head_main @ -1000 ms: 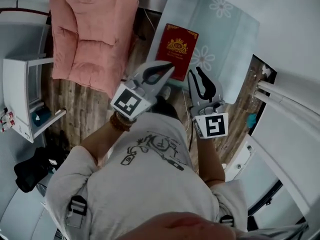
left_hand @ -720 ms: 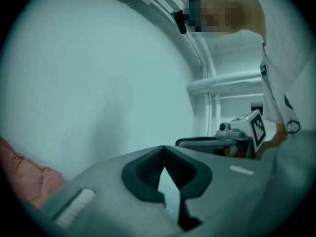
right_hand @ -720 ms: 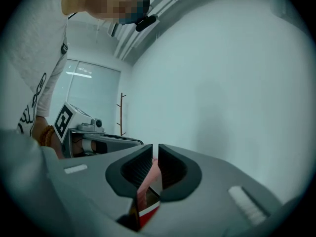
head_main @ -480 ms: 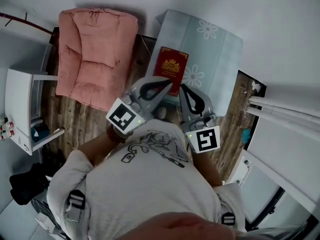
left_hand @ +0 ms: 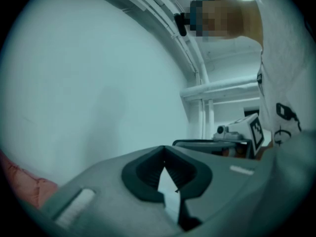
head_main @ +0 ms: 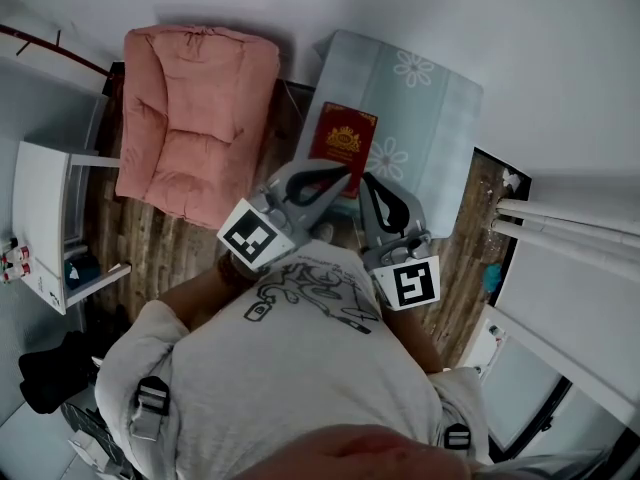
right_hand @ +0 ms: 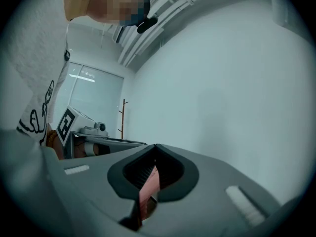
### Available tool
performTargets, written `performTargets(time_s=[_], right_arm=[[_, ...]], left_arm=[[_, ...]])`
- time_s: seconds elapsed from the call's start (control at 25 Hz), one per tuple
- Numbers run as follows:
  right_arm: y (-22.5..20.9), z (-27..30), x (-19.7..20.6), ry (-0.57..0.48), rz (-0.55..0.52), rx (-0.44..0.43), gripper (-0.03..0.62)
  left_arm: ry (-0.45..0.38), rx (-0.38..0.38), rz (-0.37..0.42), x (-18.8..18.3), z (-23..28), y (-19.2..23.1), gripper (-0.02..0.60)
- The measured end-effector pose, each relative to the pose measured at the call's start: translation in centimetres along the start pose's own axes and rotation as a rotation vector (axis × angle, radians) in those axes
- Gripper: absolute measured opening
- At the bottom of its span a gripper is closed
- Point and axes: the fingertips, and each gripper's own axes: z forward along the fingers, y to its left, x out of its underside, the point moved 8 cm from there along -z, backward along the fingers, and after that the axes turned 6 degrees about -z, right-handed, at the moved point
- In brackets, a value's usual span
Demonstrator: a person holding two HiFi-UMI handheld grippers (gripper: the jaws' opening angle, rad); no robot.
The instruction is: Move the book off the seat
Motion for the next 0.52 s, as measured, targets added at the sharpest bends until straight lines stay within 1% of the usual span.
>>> performTargets(time_s=[0.16,0.32,0.52], right_arm=[[0.29,0.13,0.21,0.011,0.01,-0.002,0.008],[0.58,0.23,0.37,0.017,0.013,-0.004,0.008],[0.82,0.74,0.45,0.022,0.012,-0.008,0.008]], left_arm=[[-0.009,-0.007,-0.011,0.09,-0.23,0.26,0.003],[0.002,-0.013,-0.025,0.34,-0.53,0.44,0.003],[0.001,-0.008,-0.026,0.41,-0.67,0.92,0.003]])
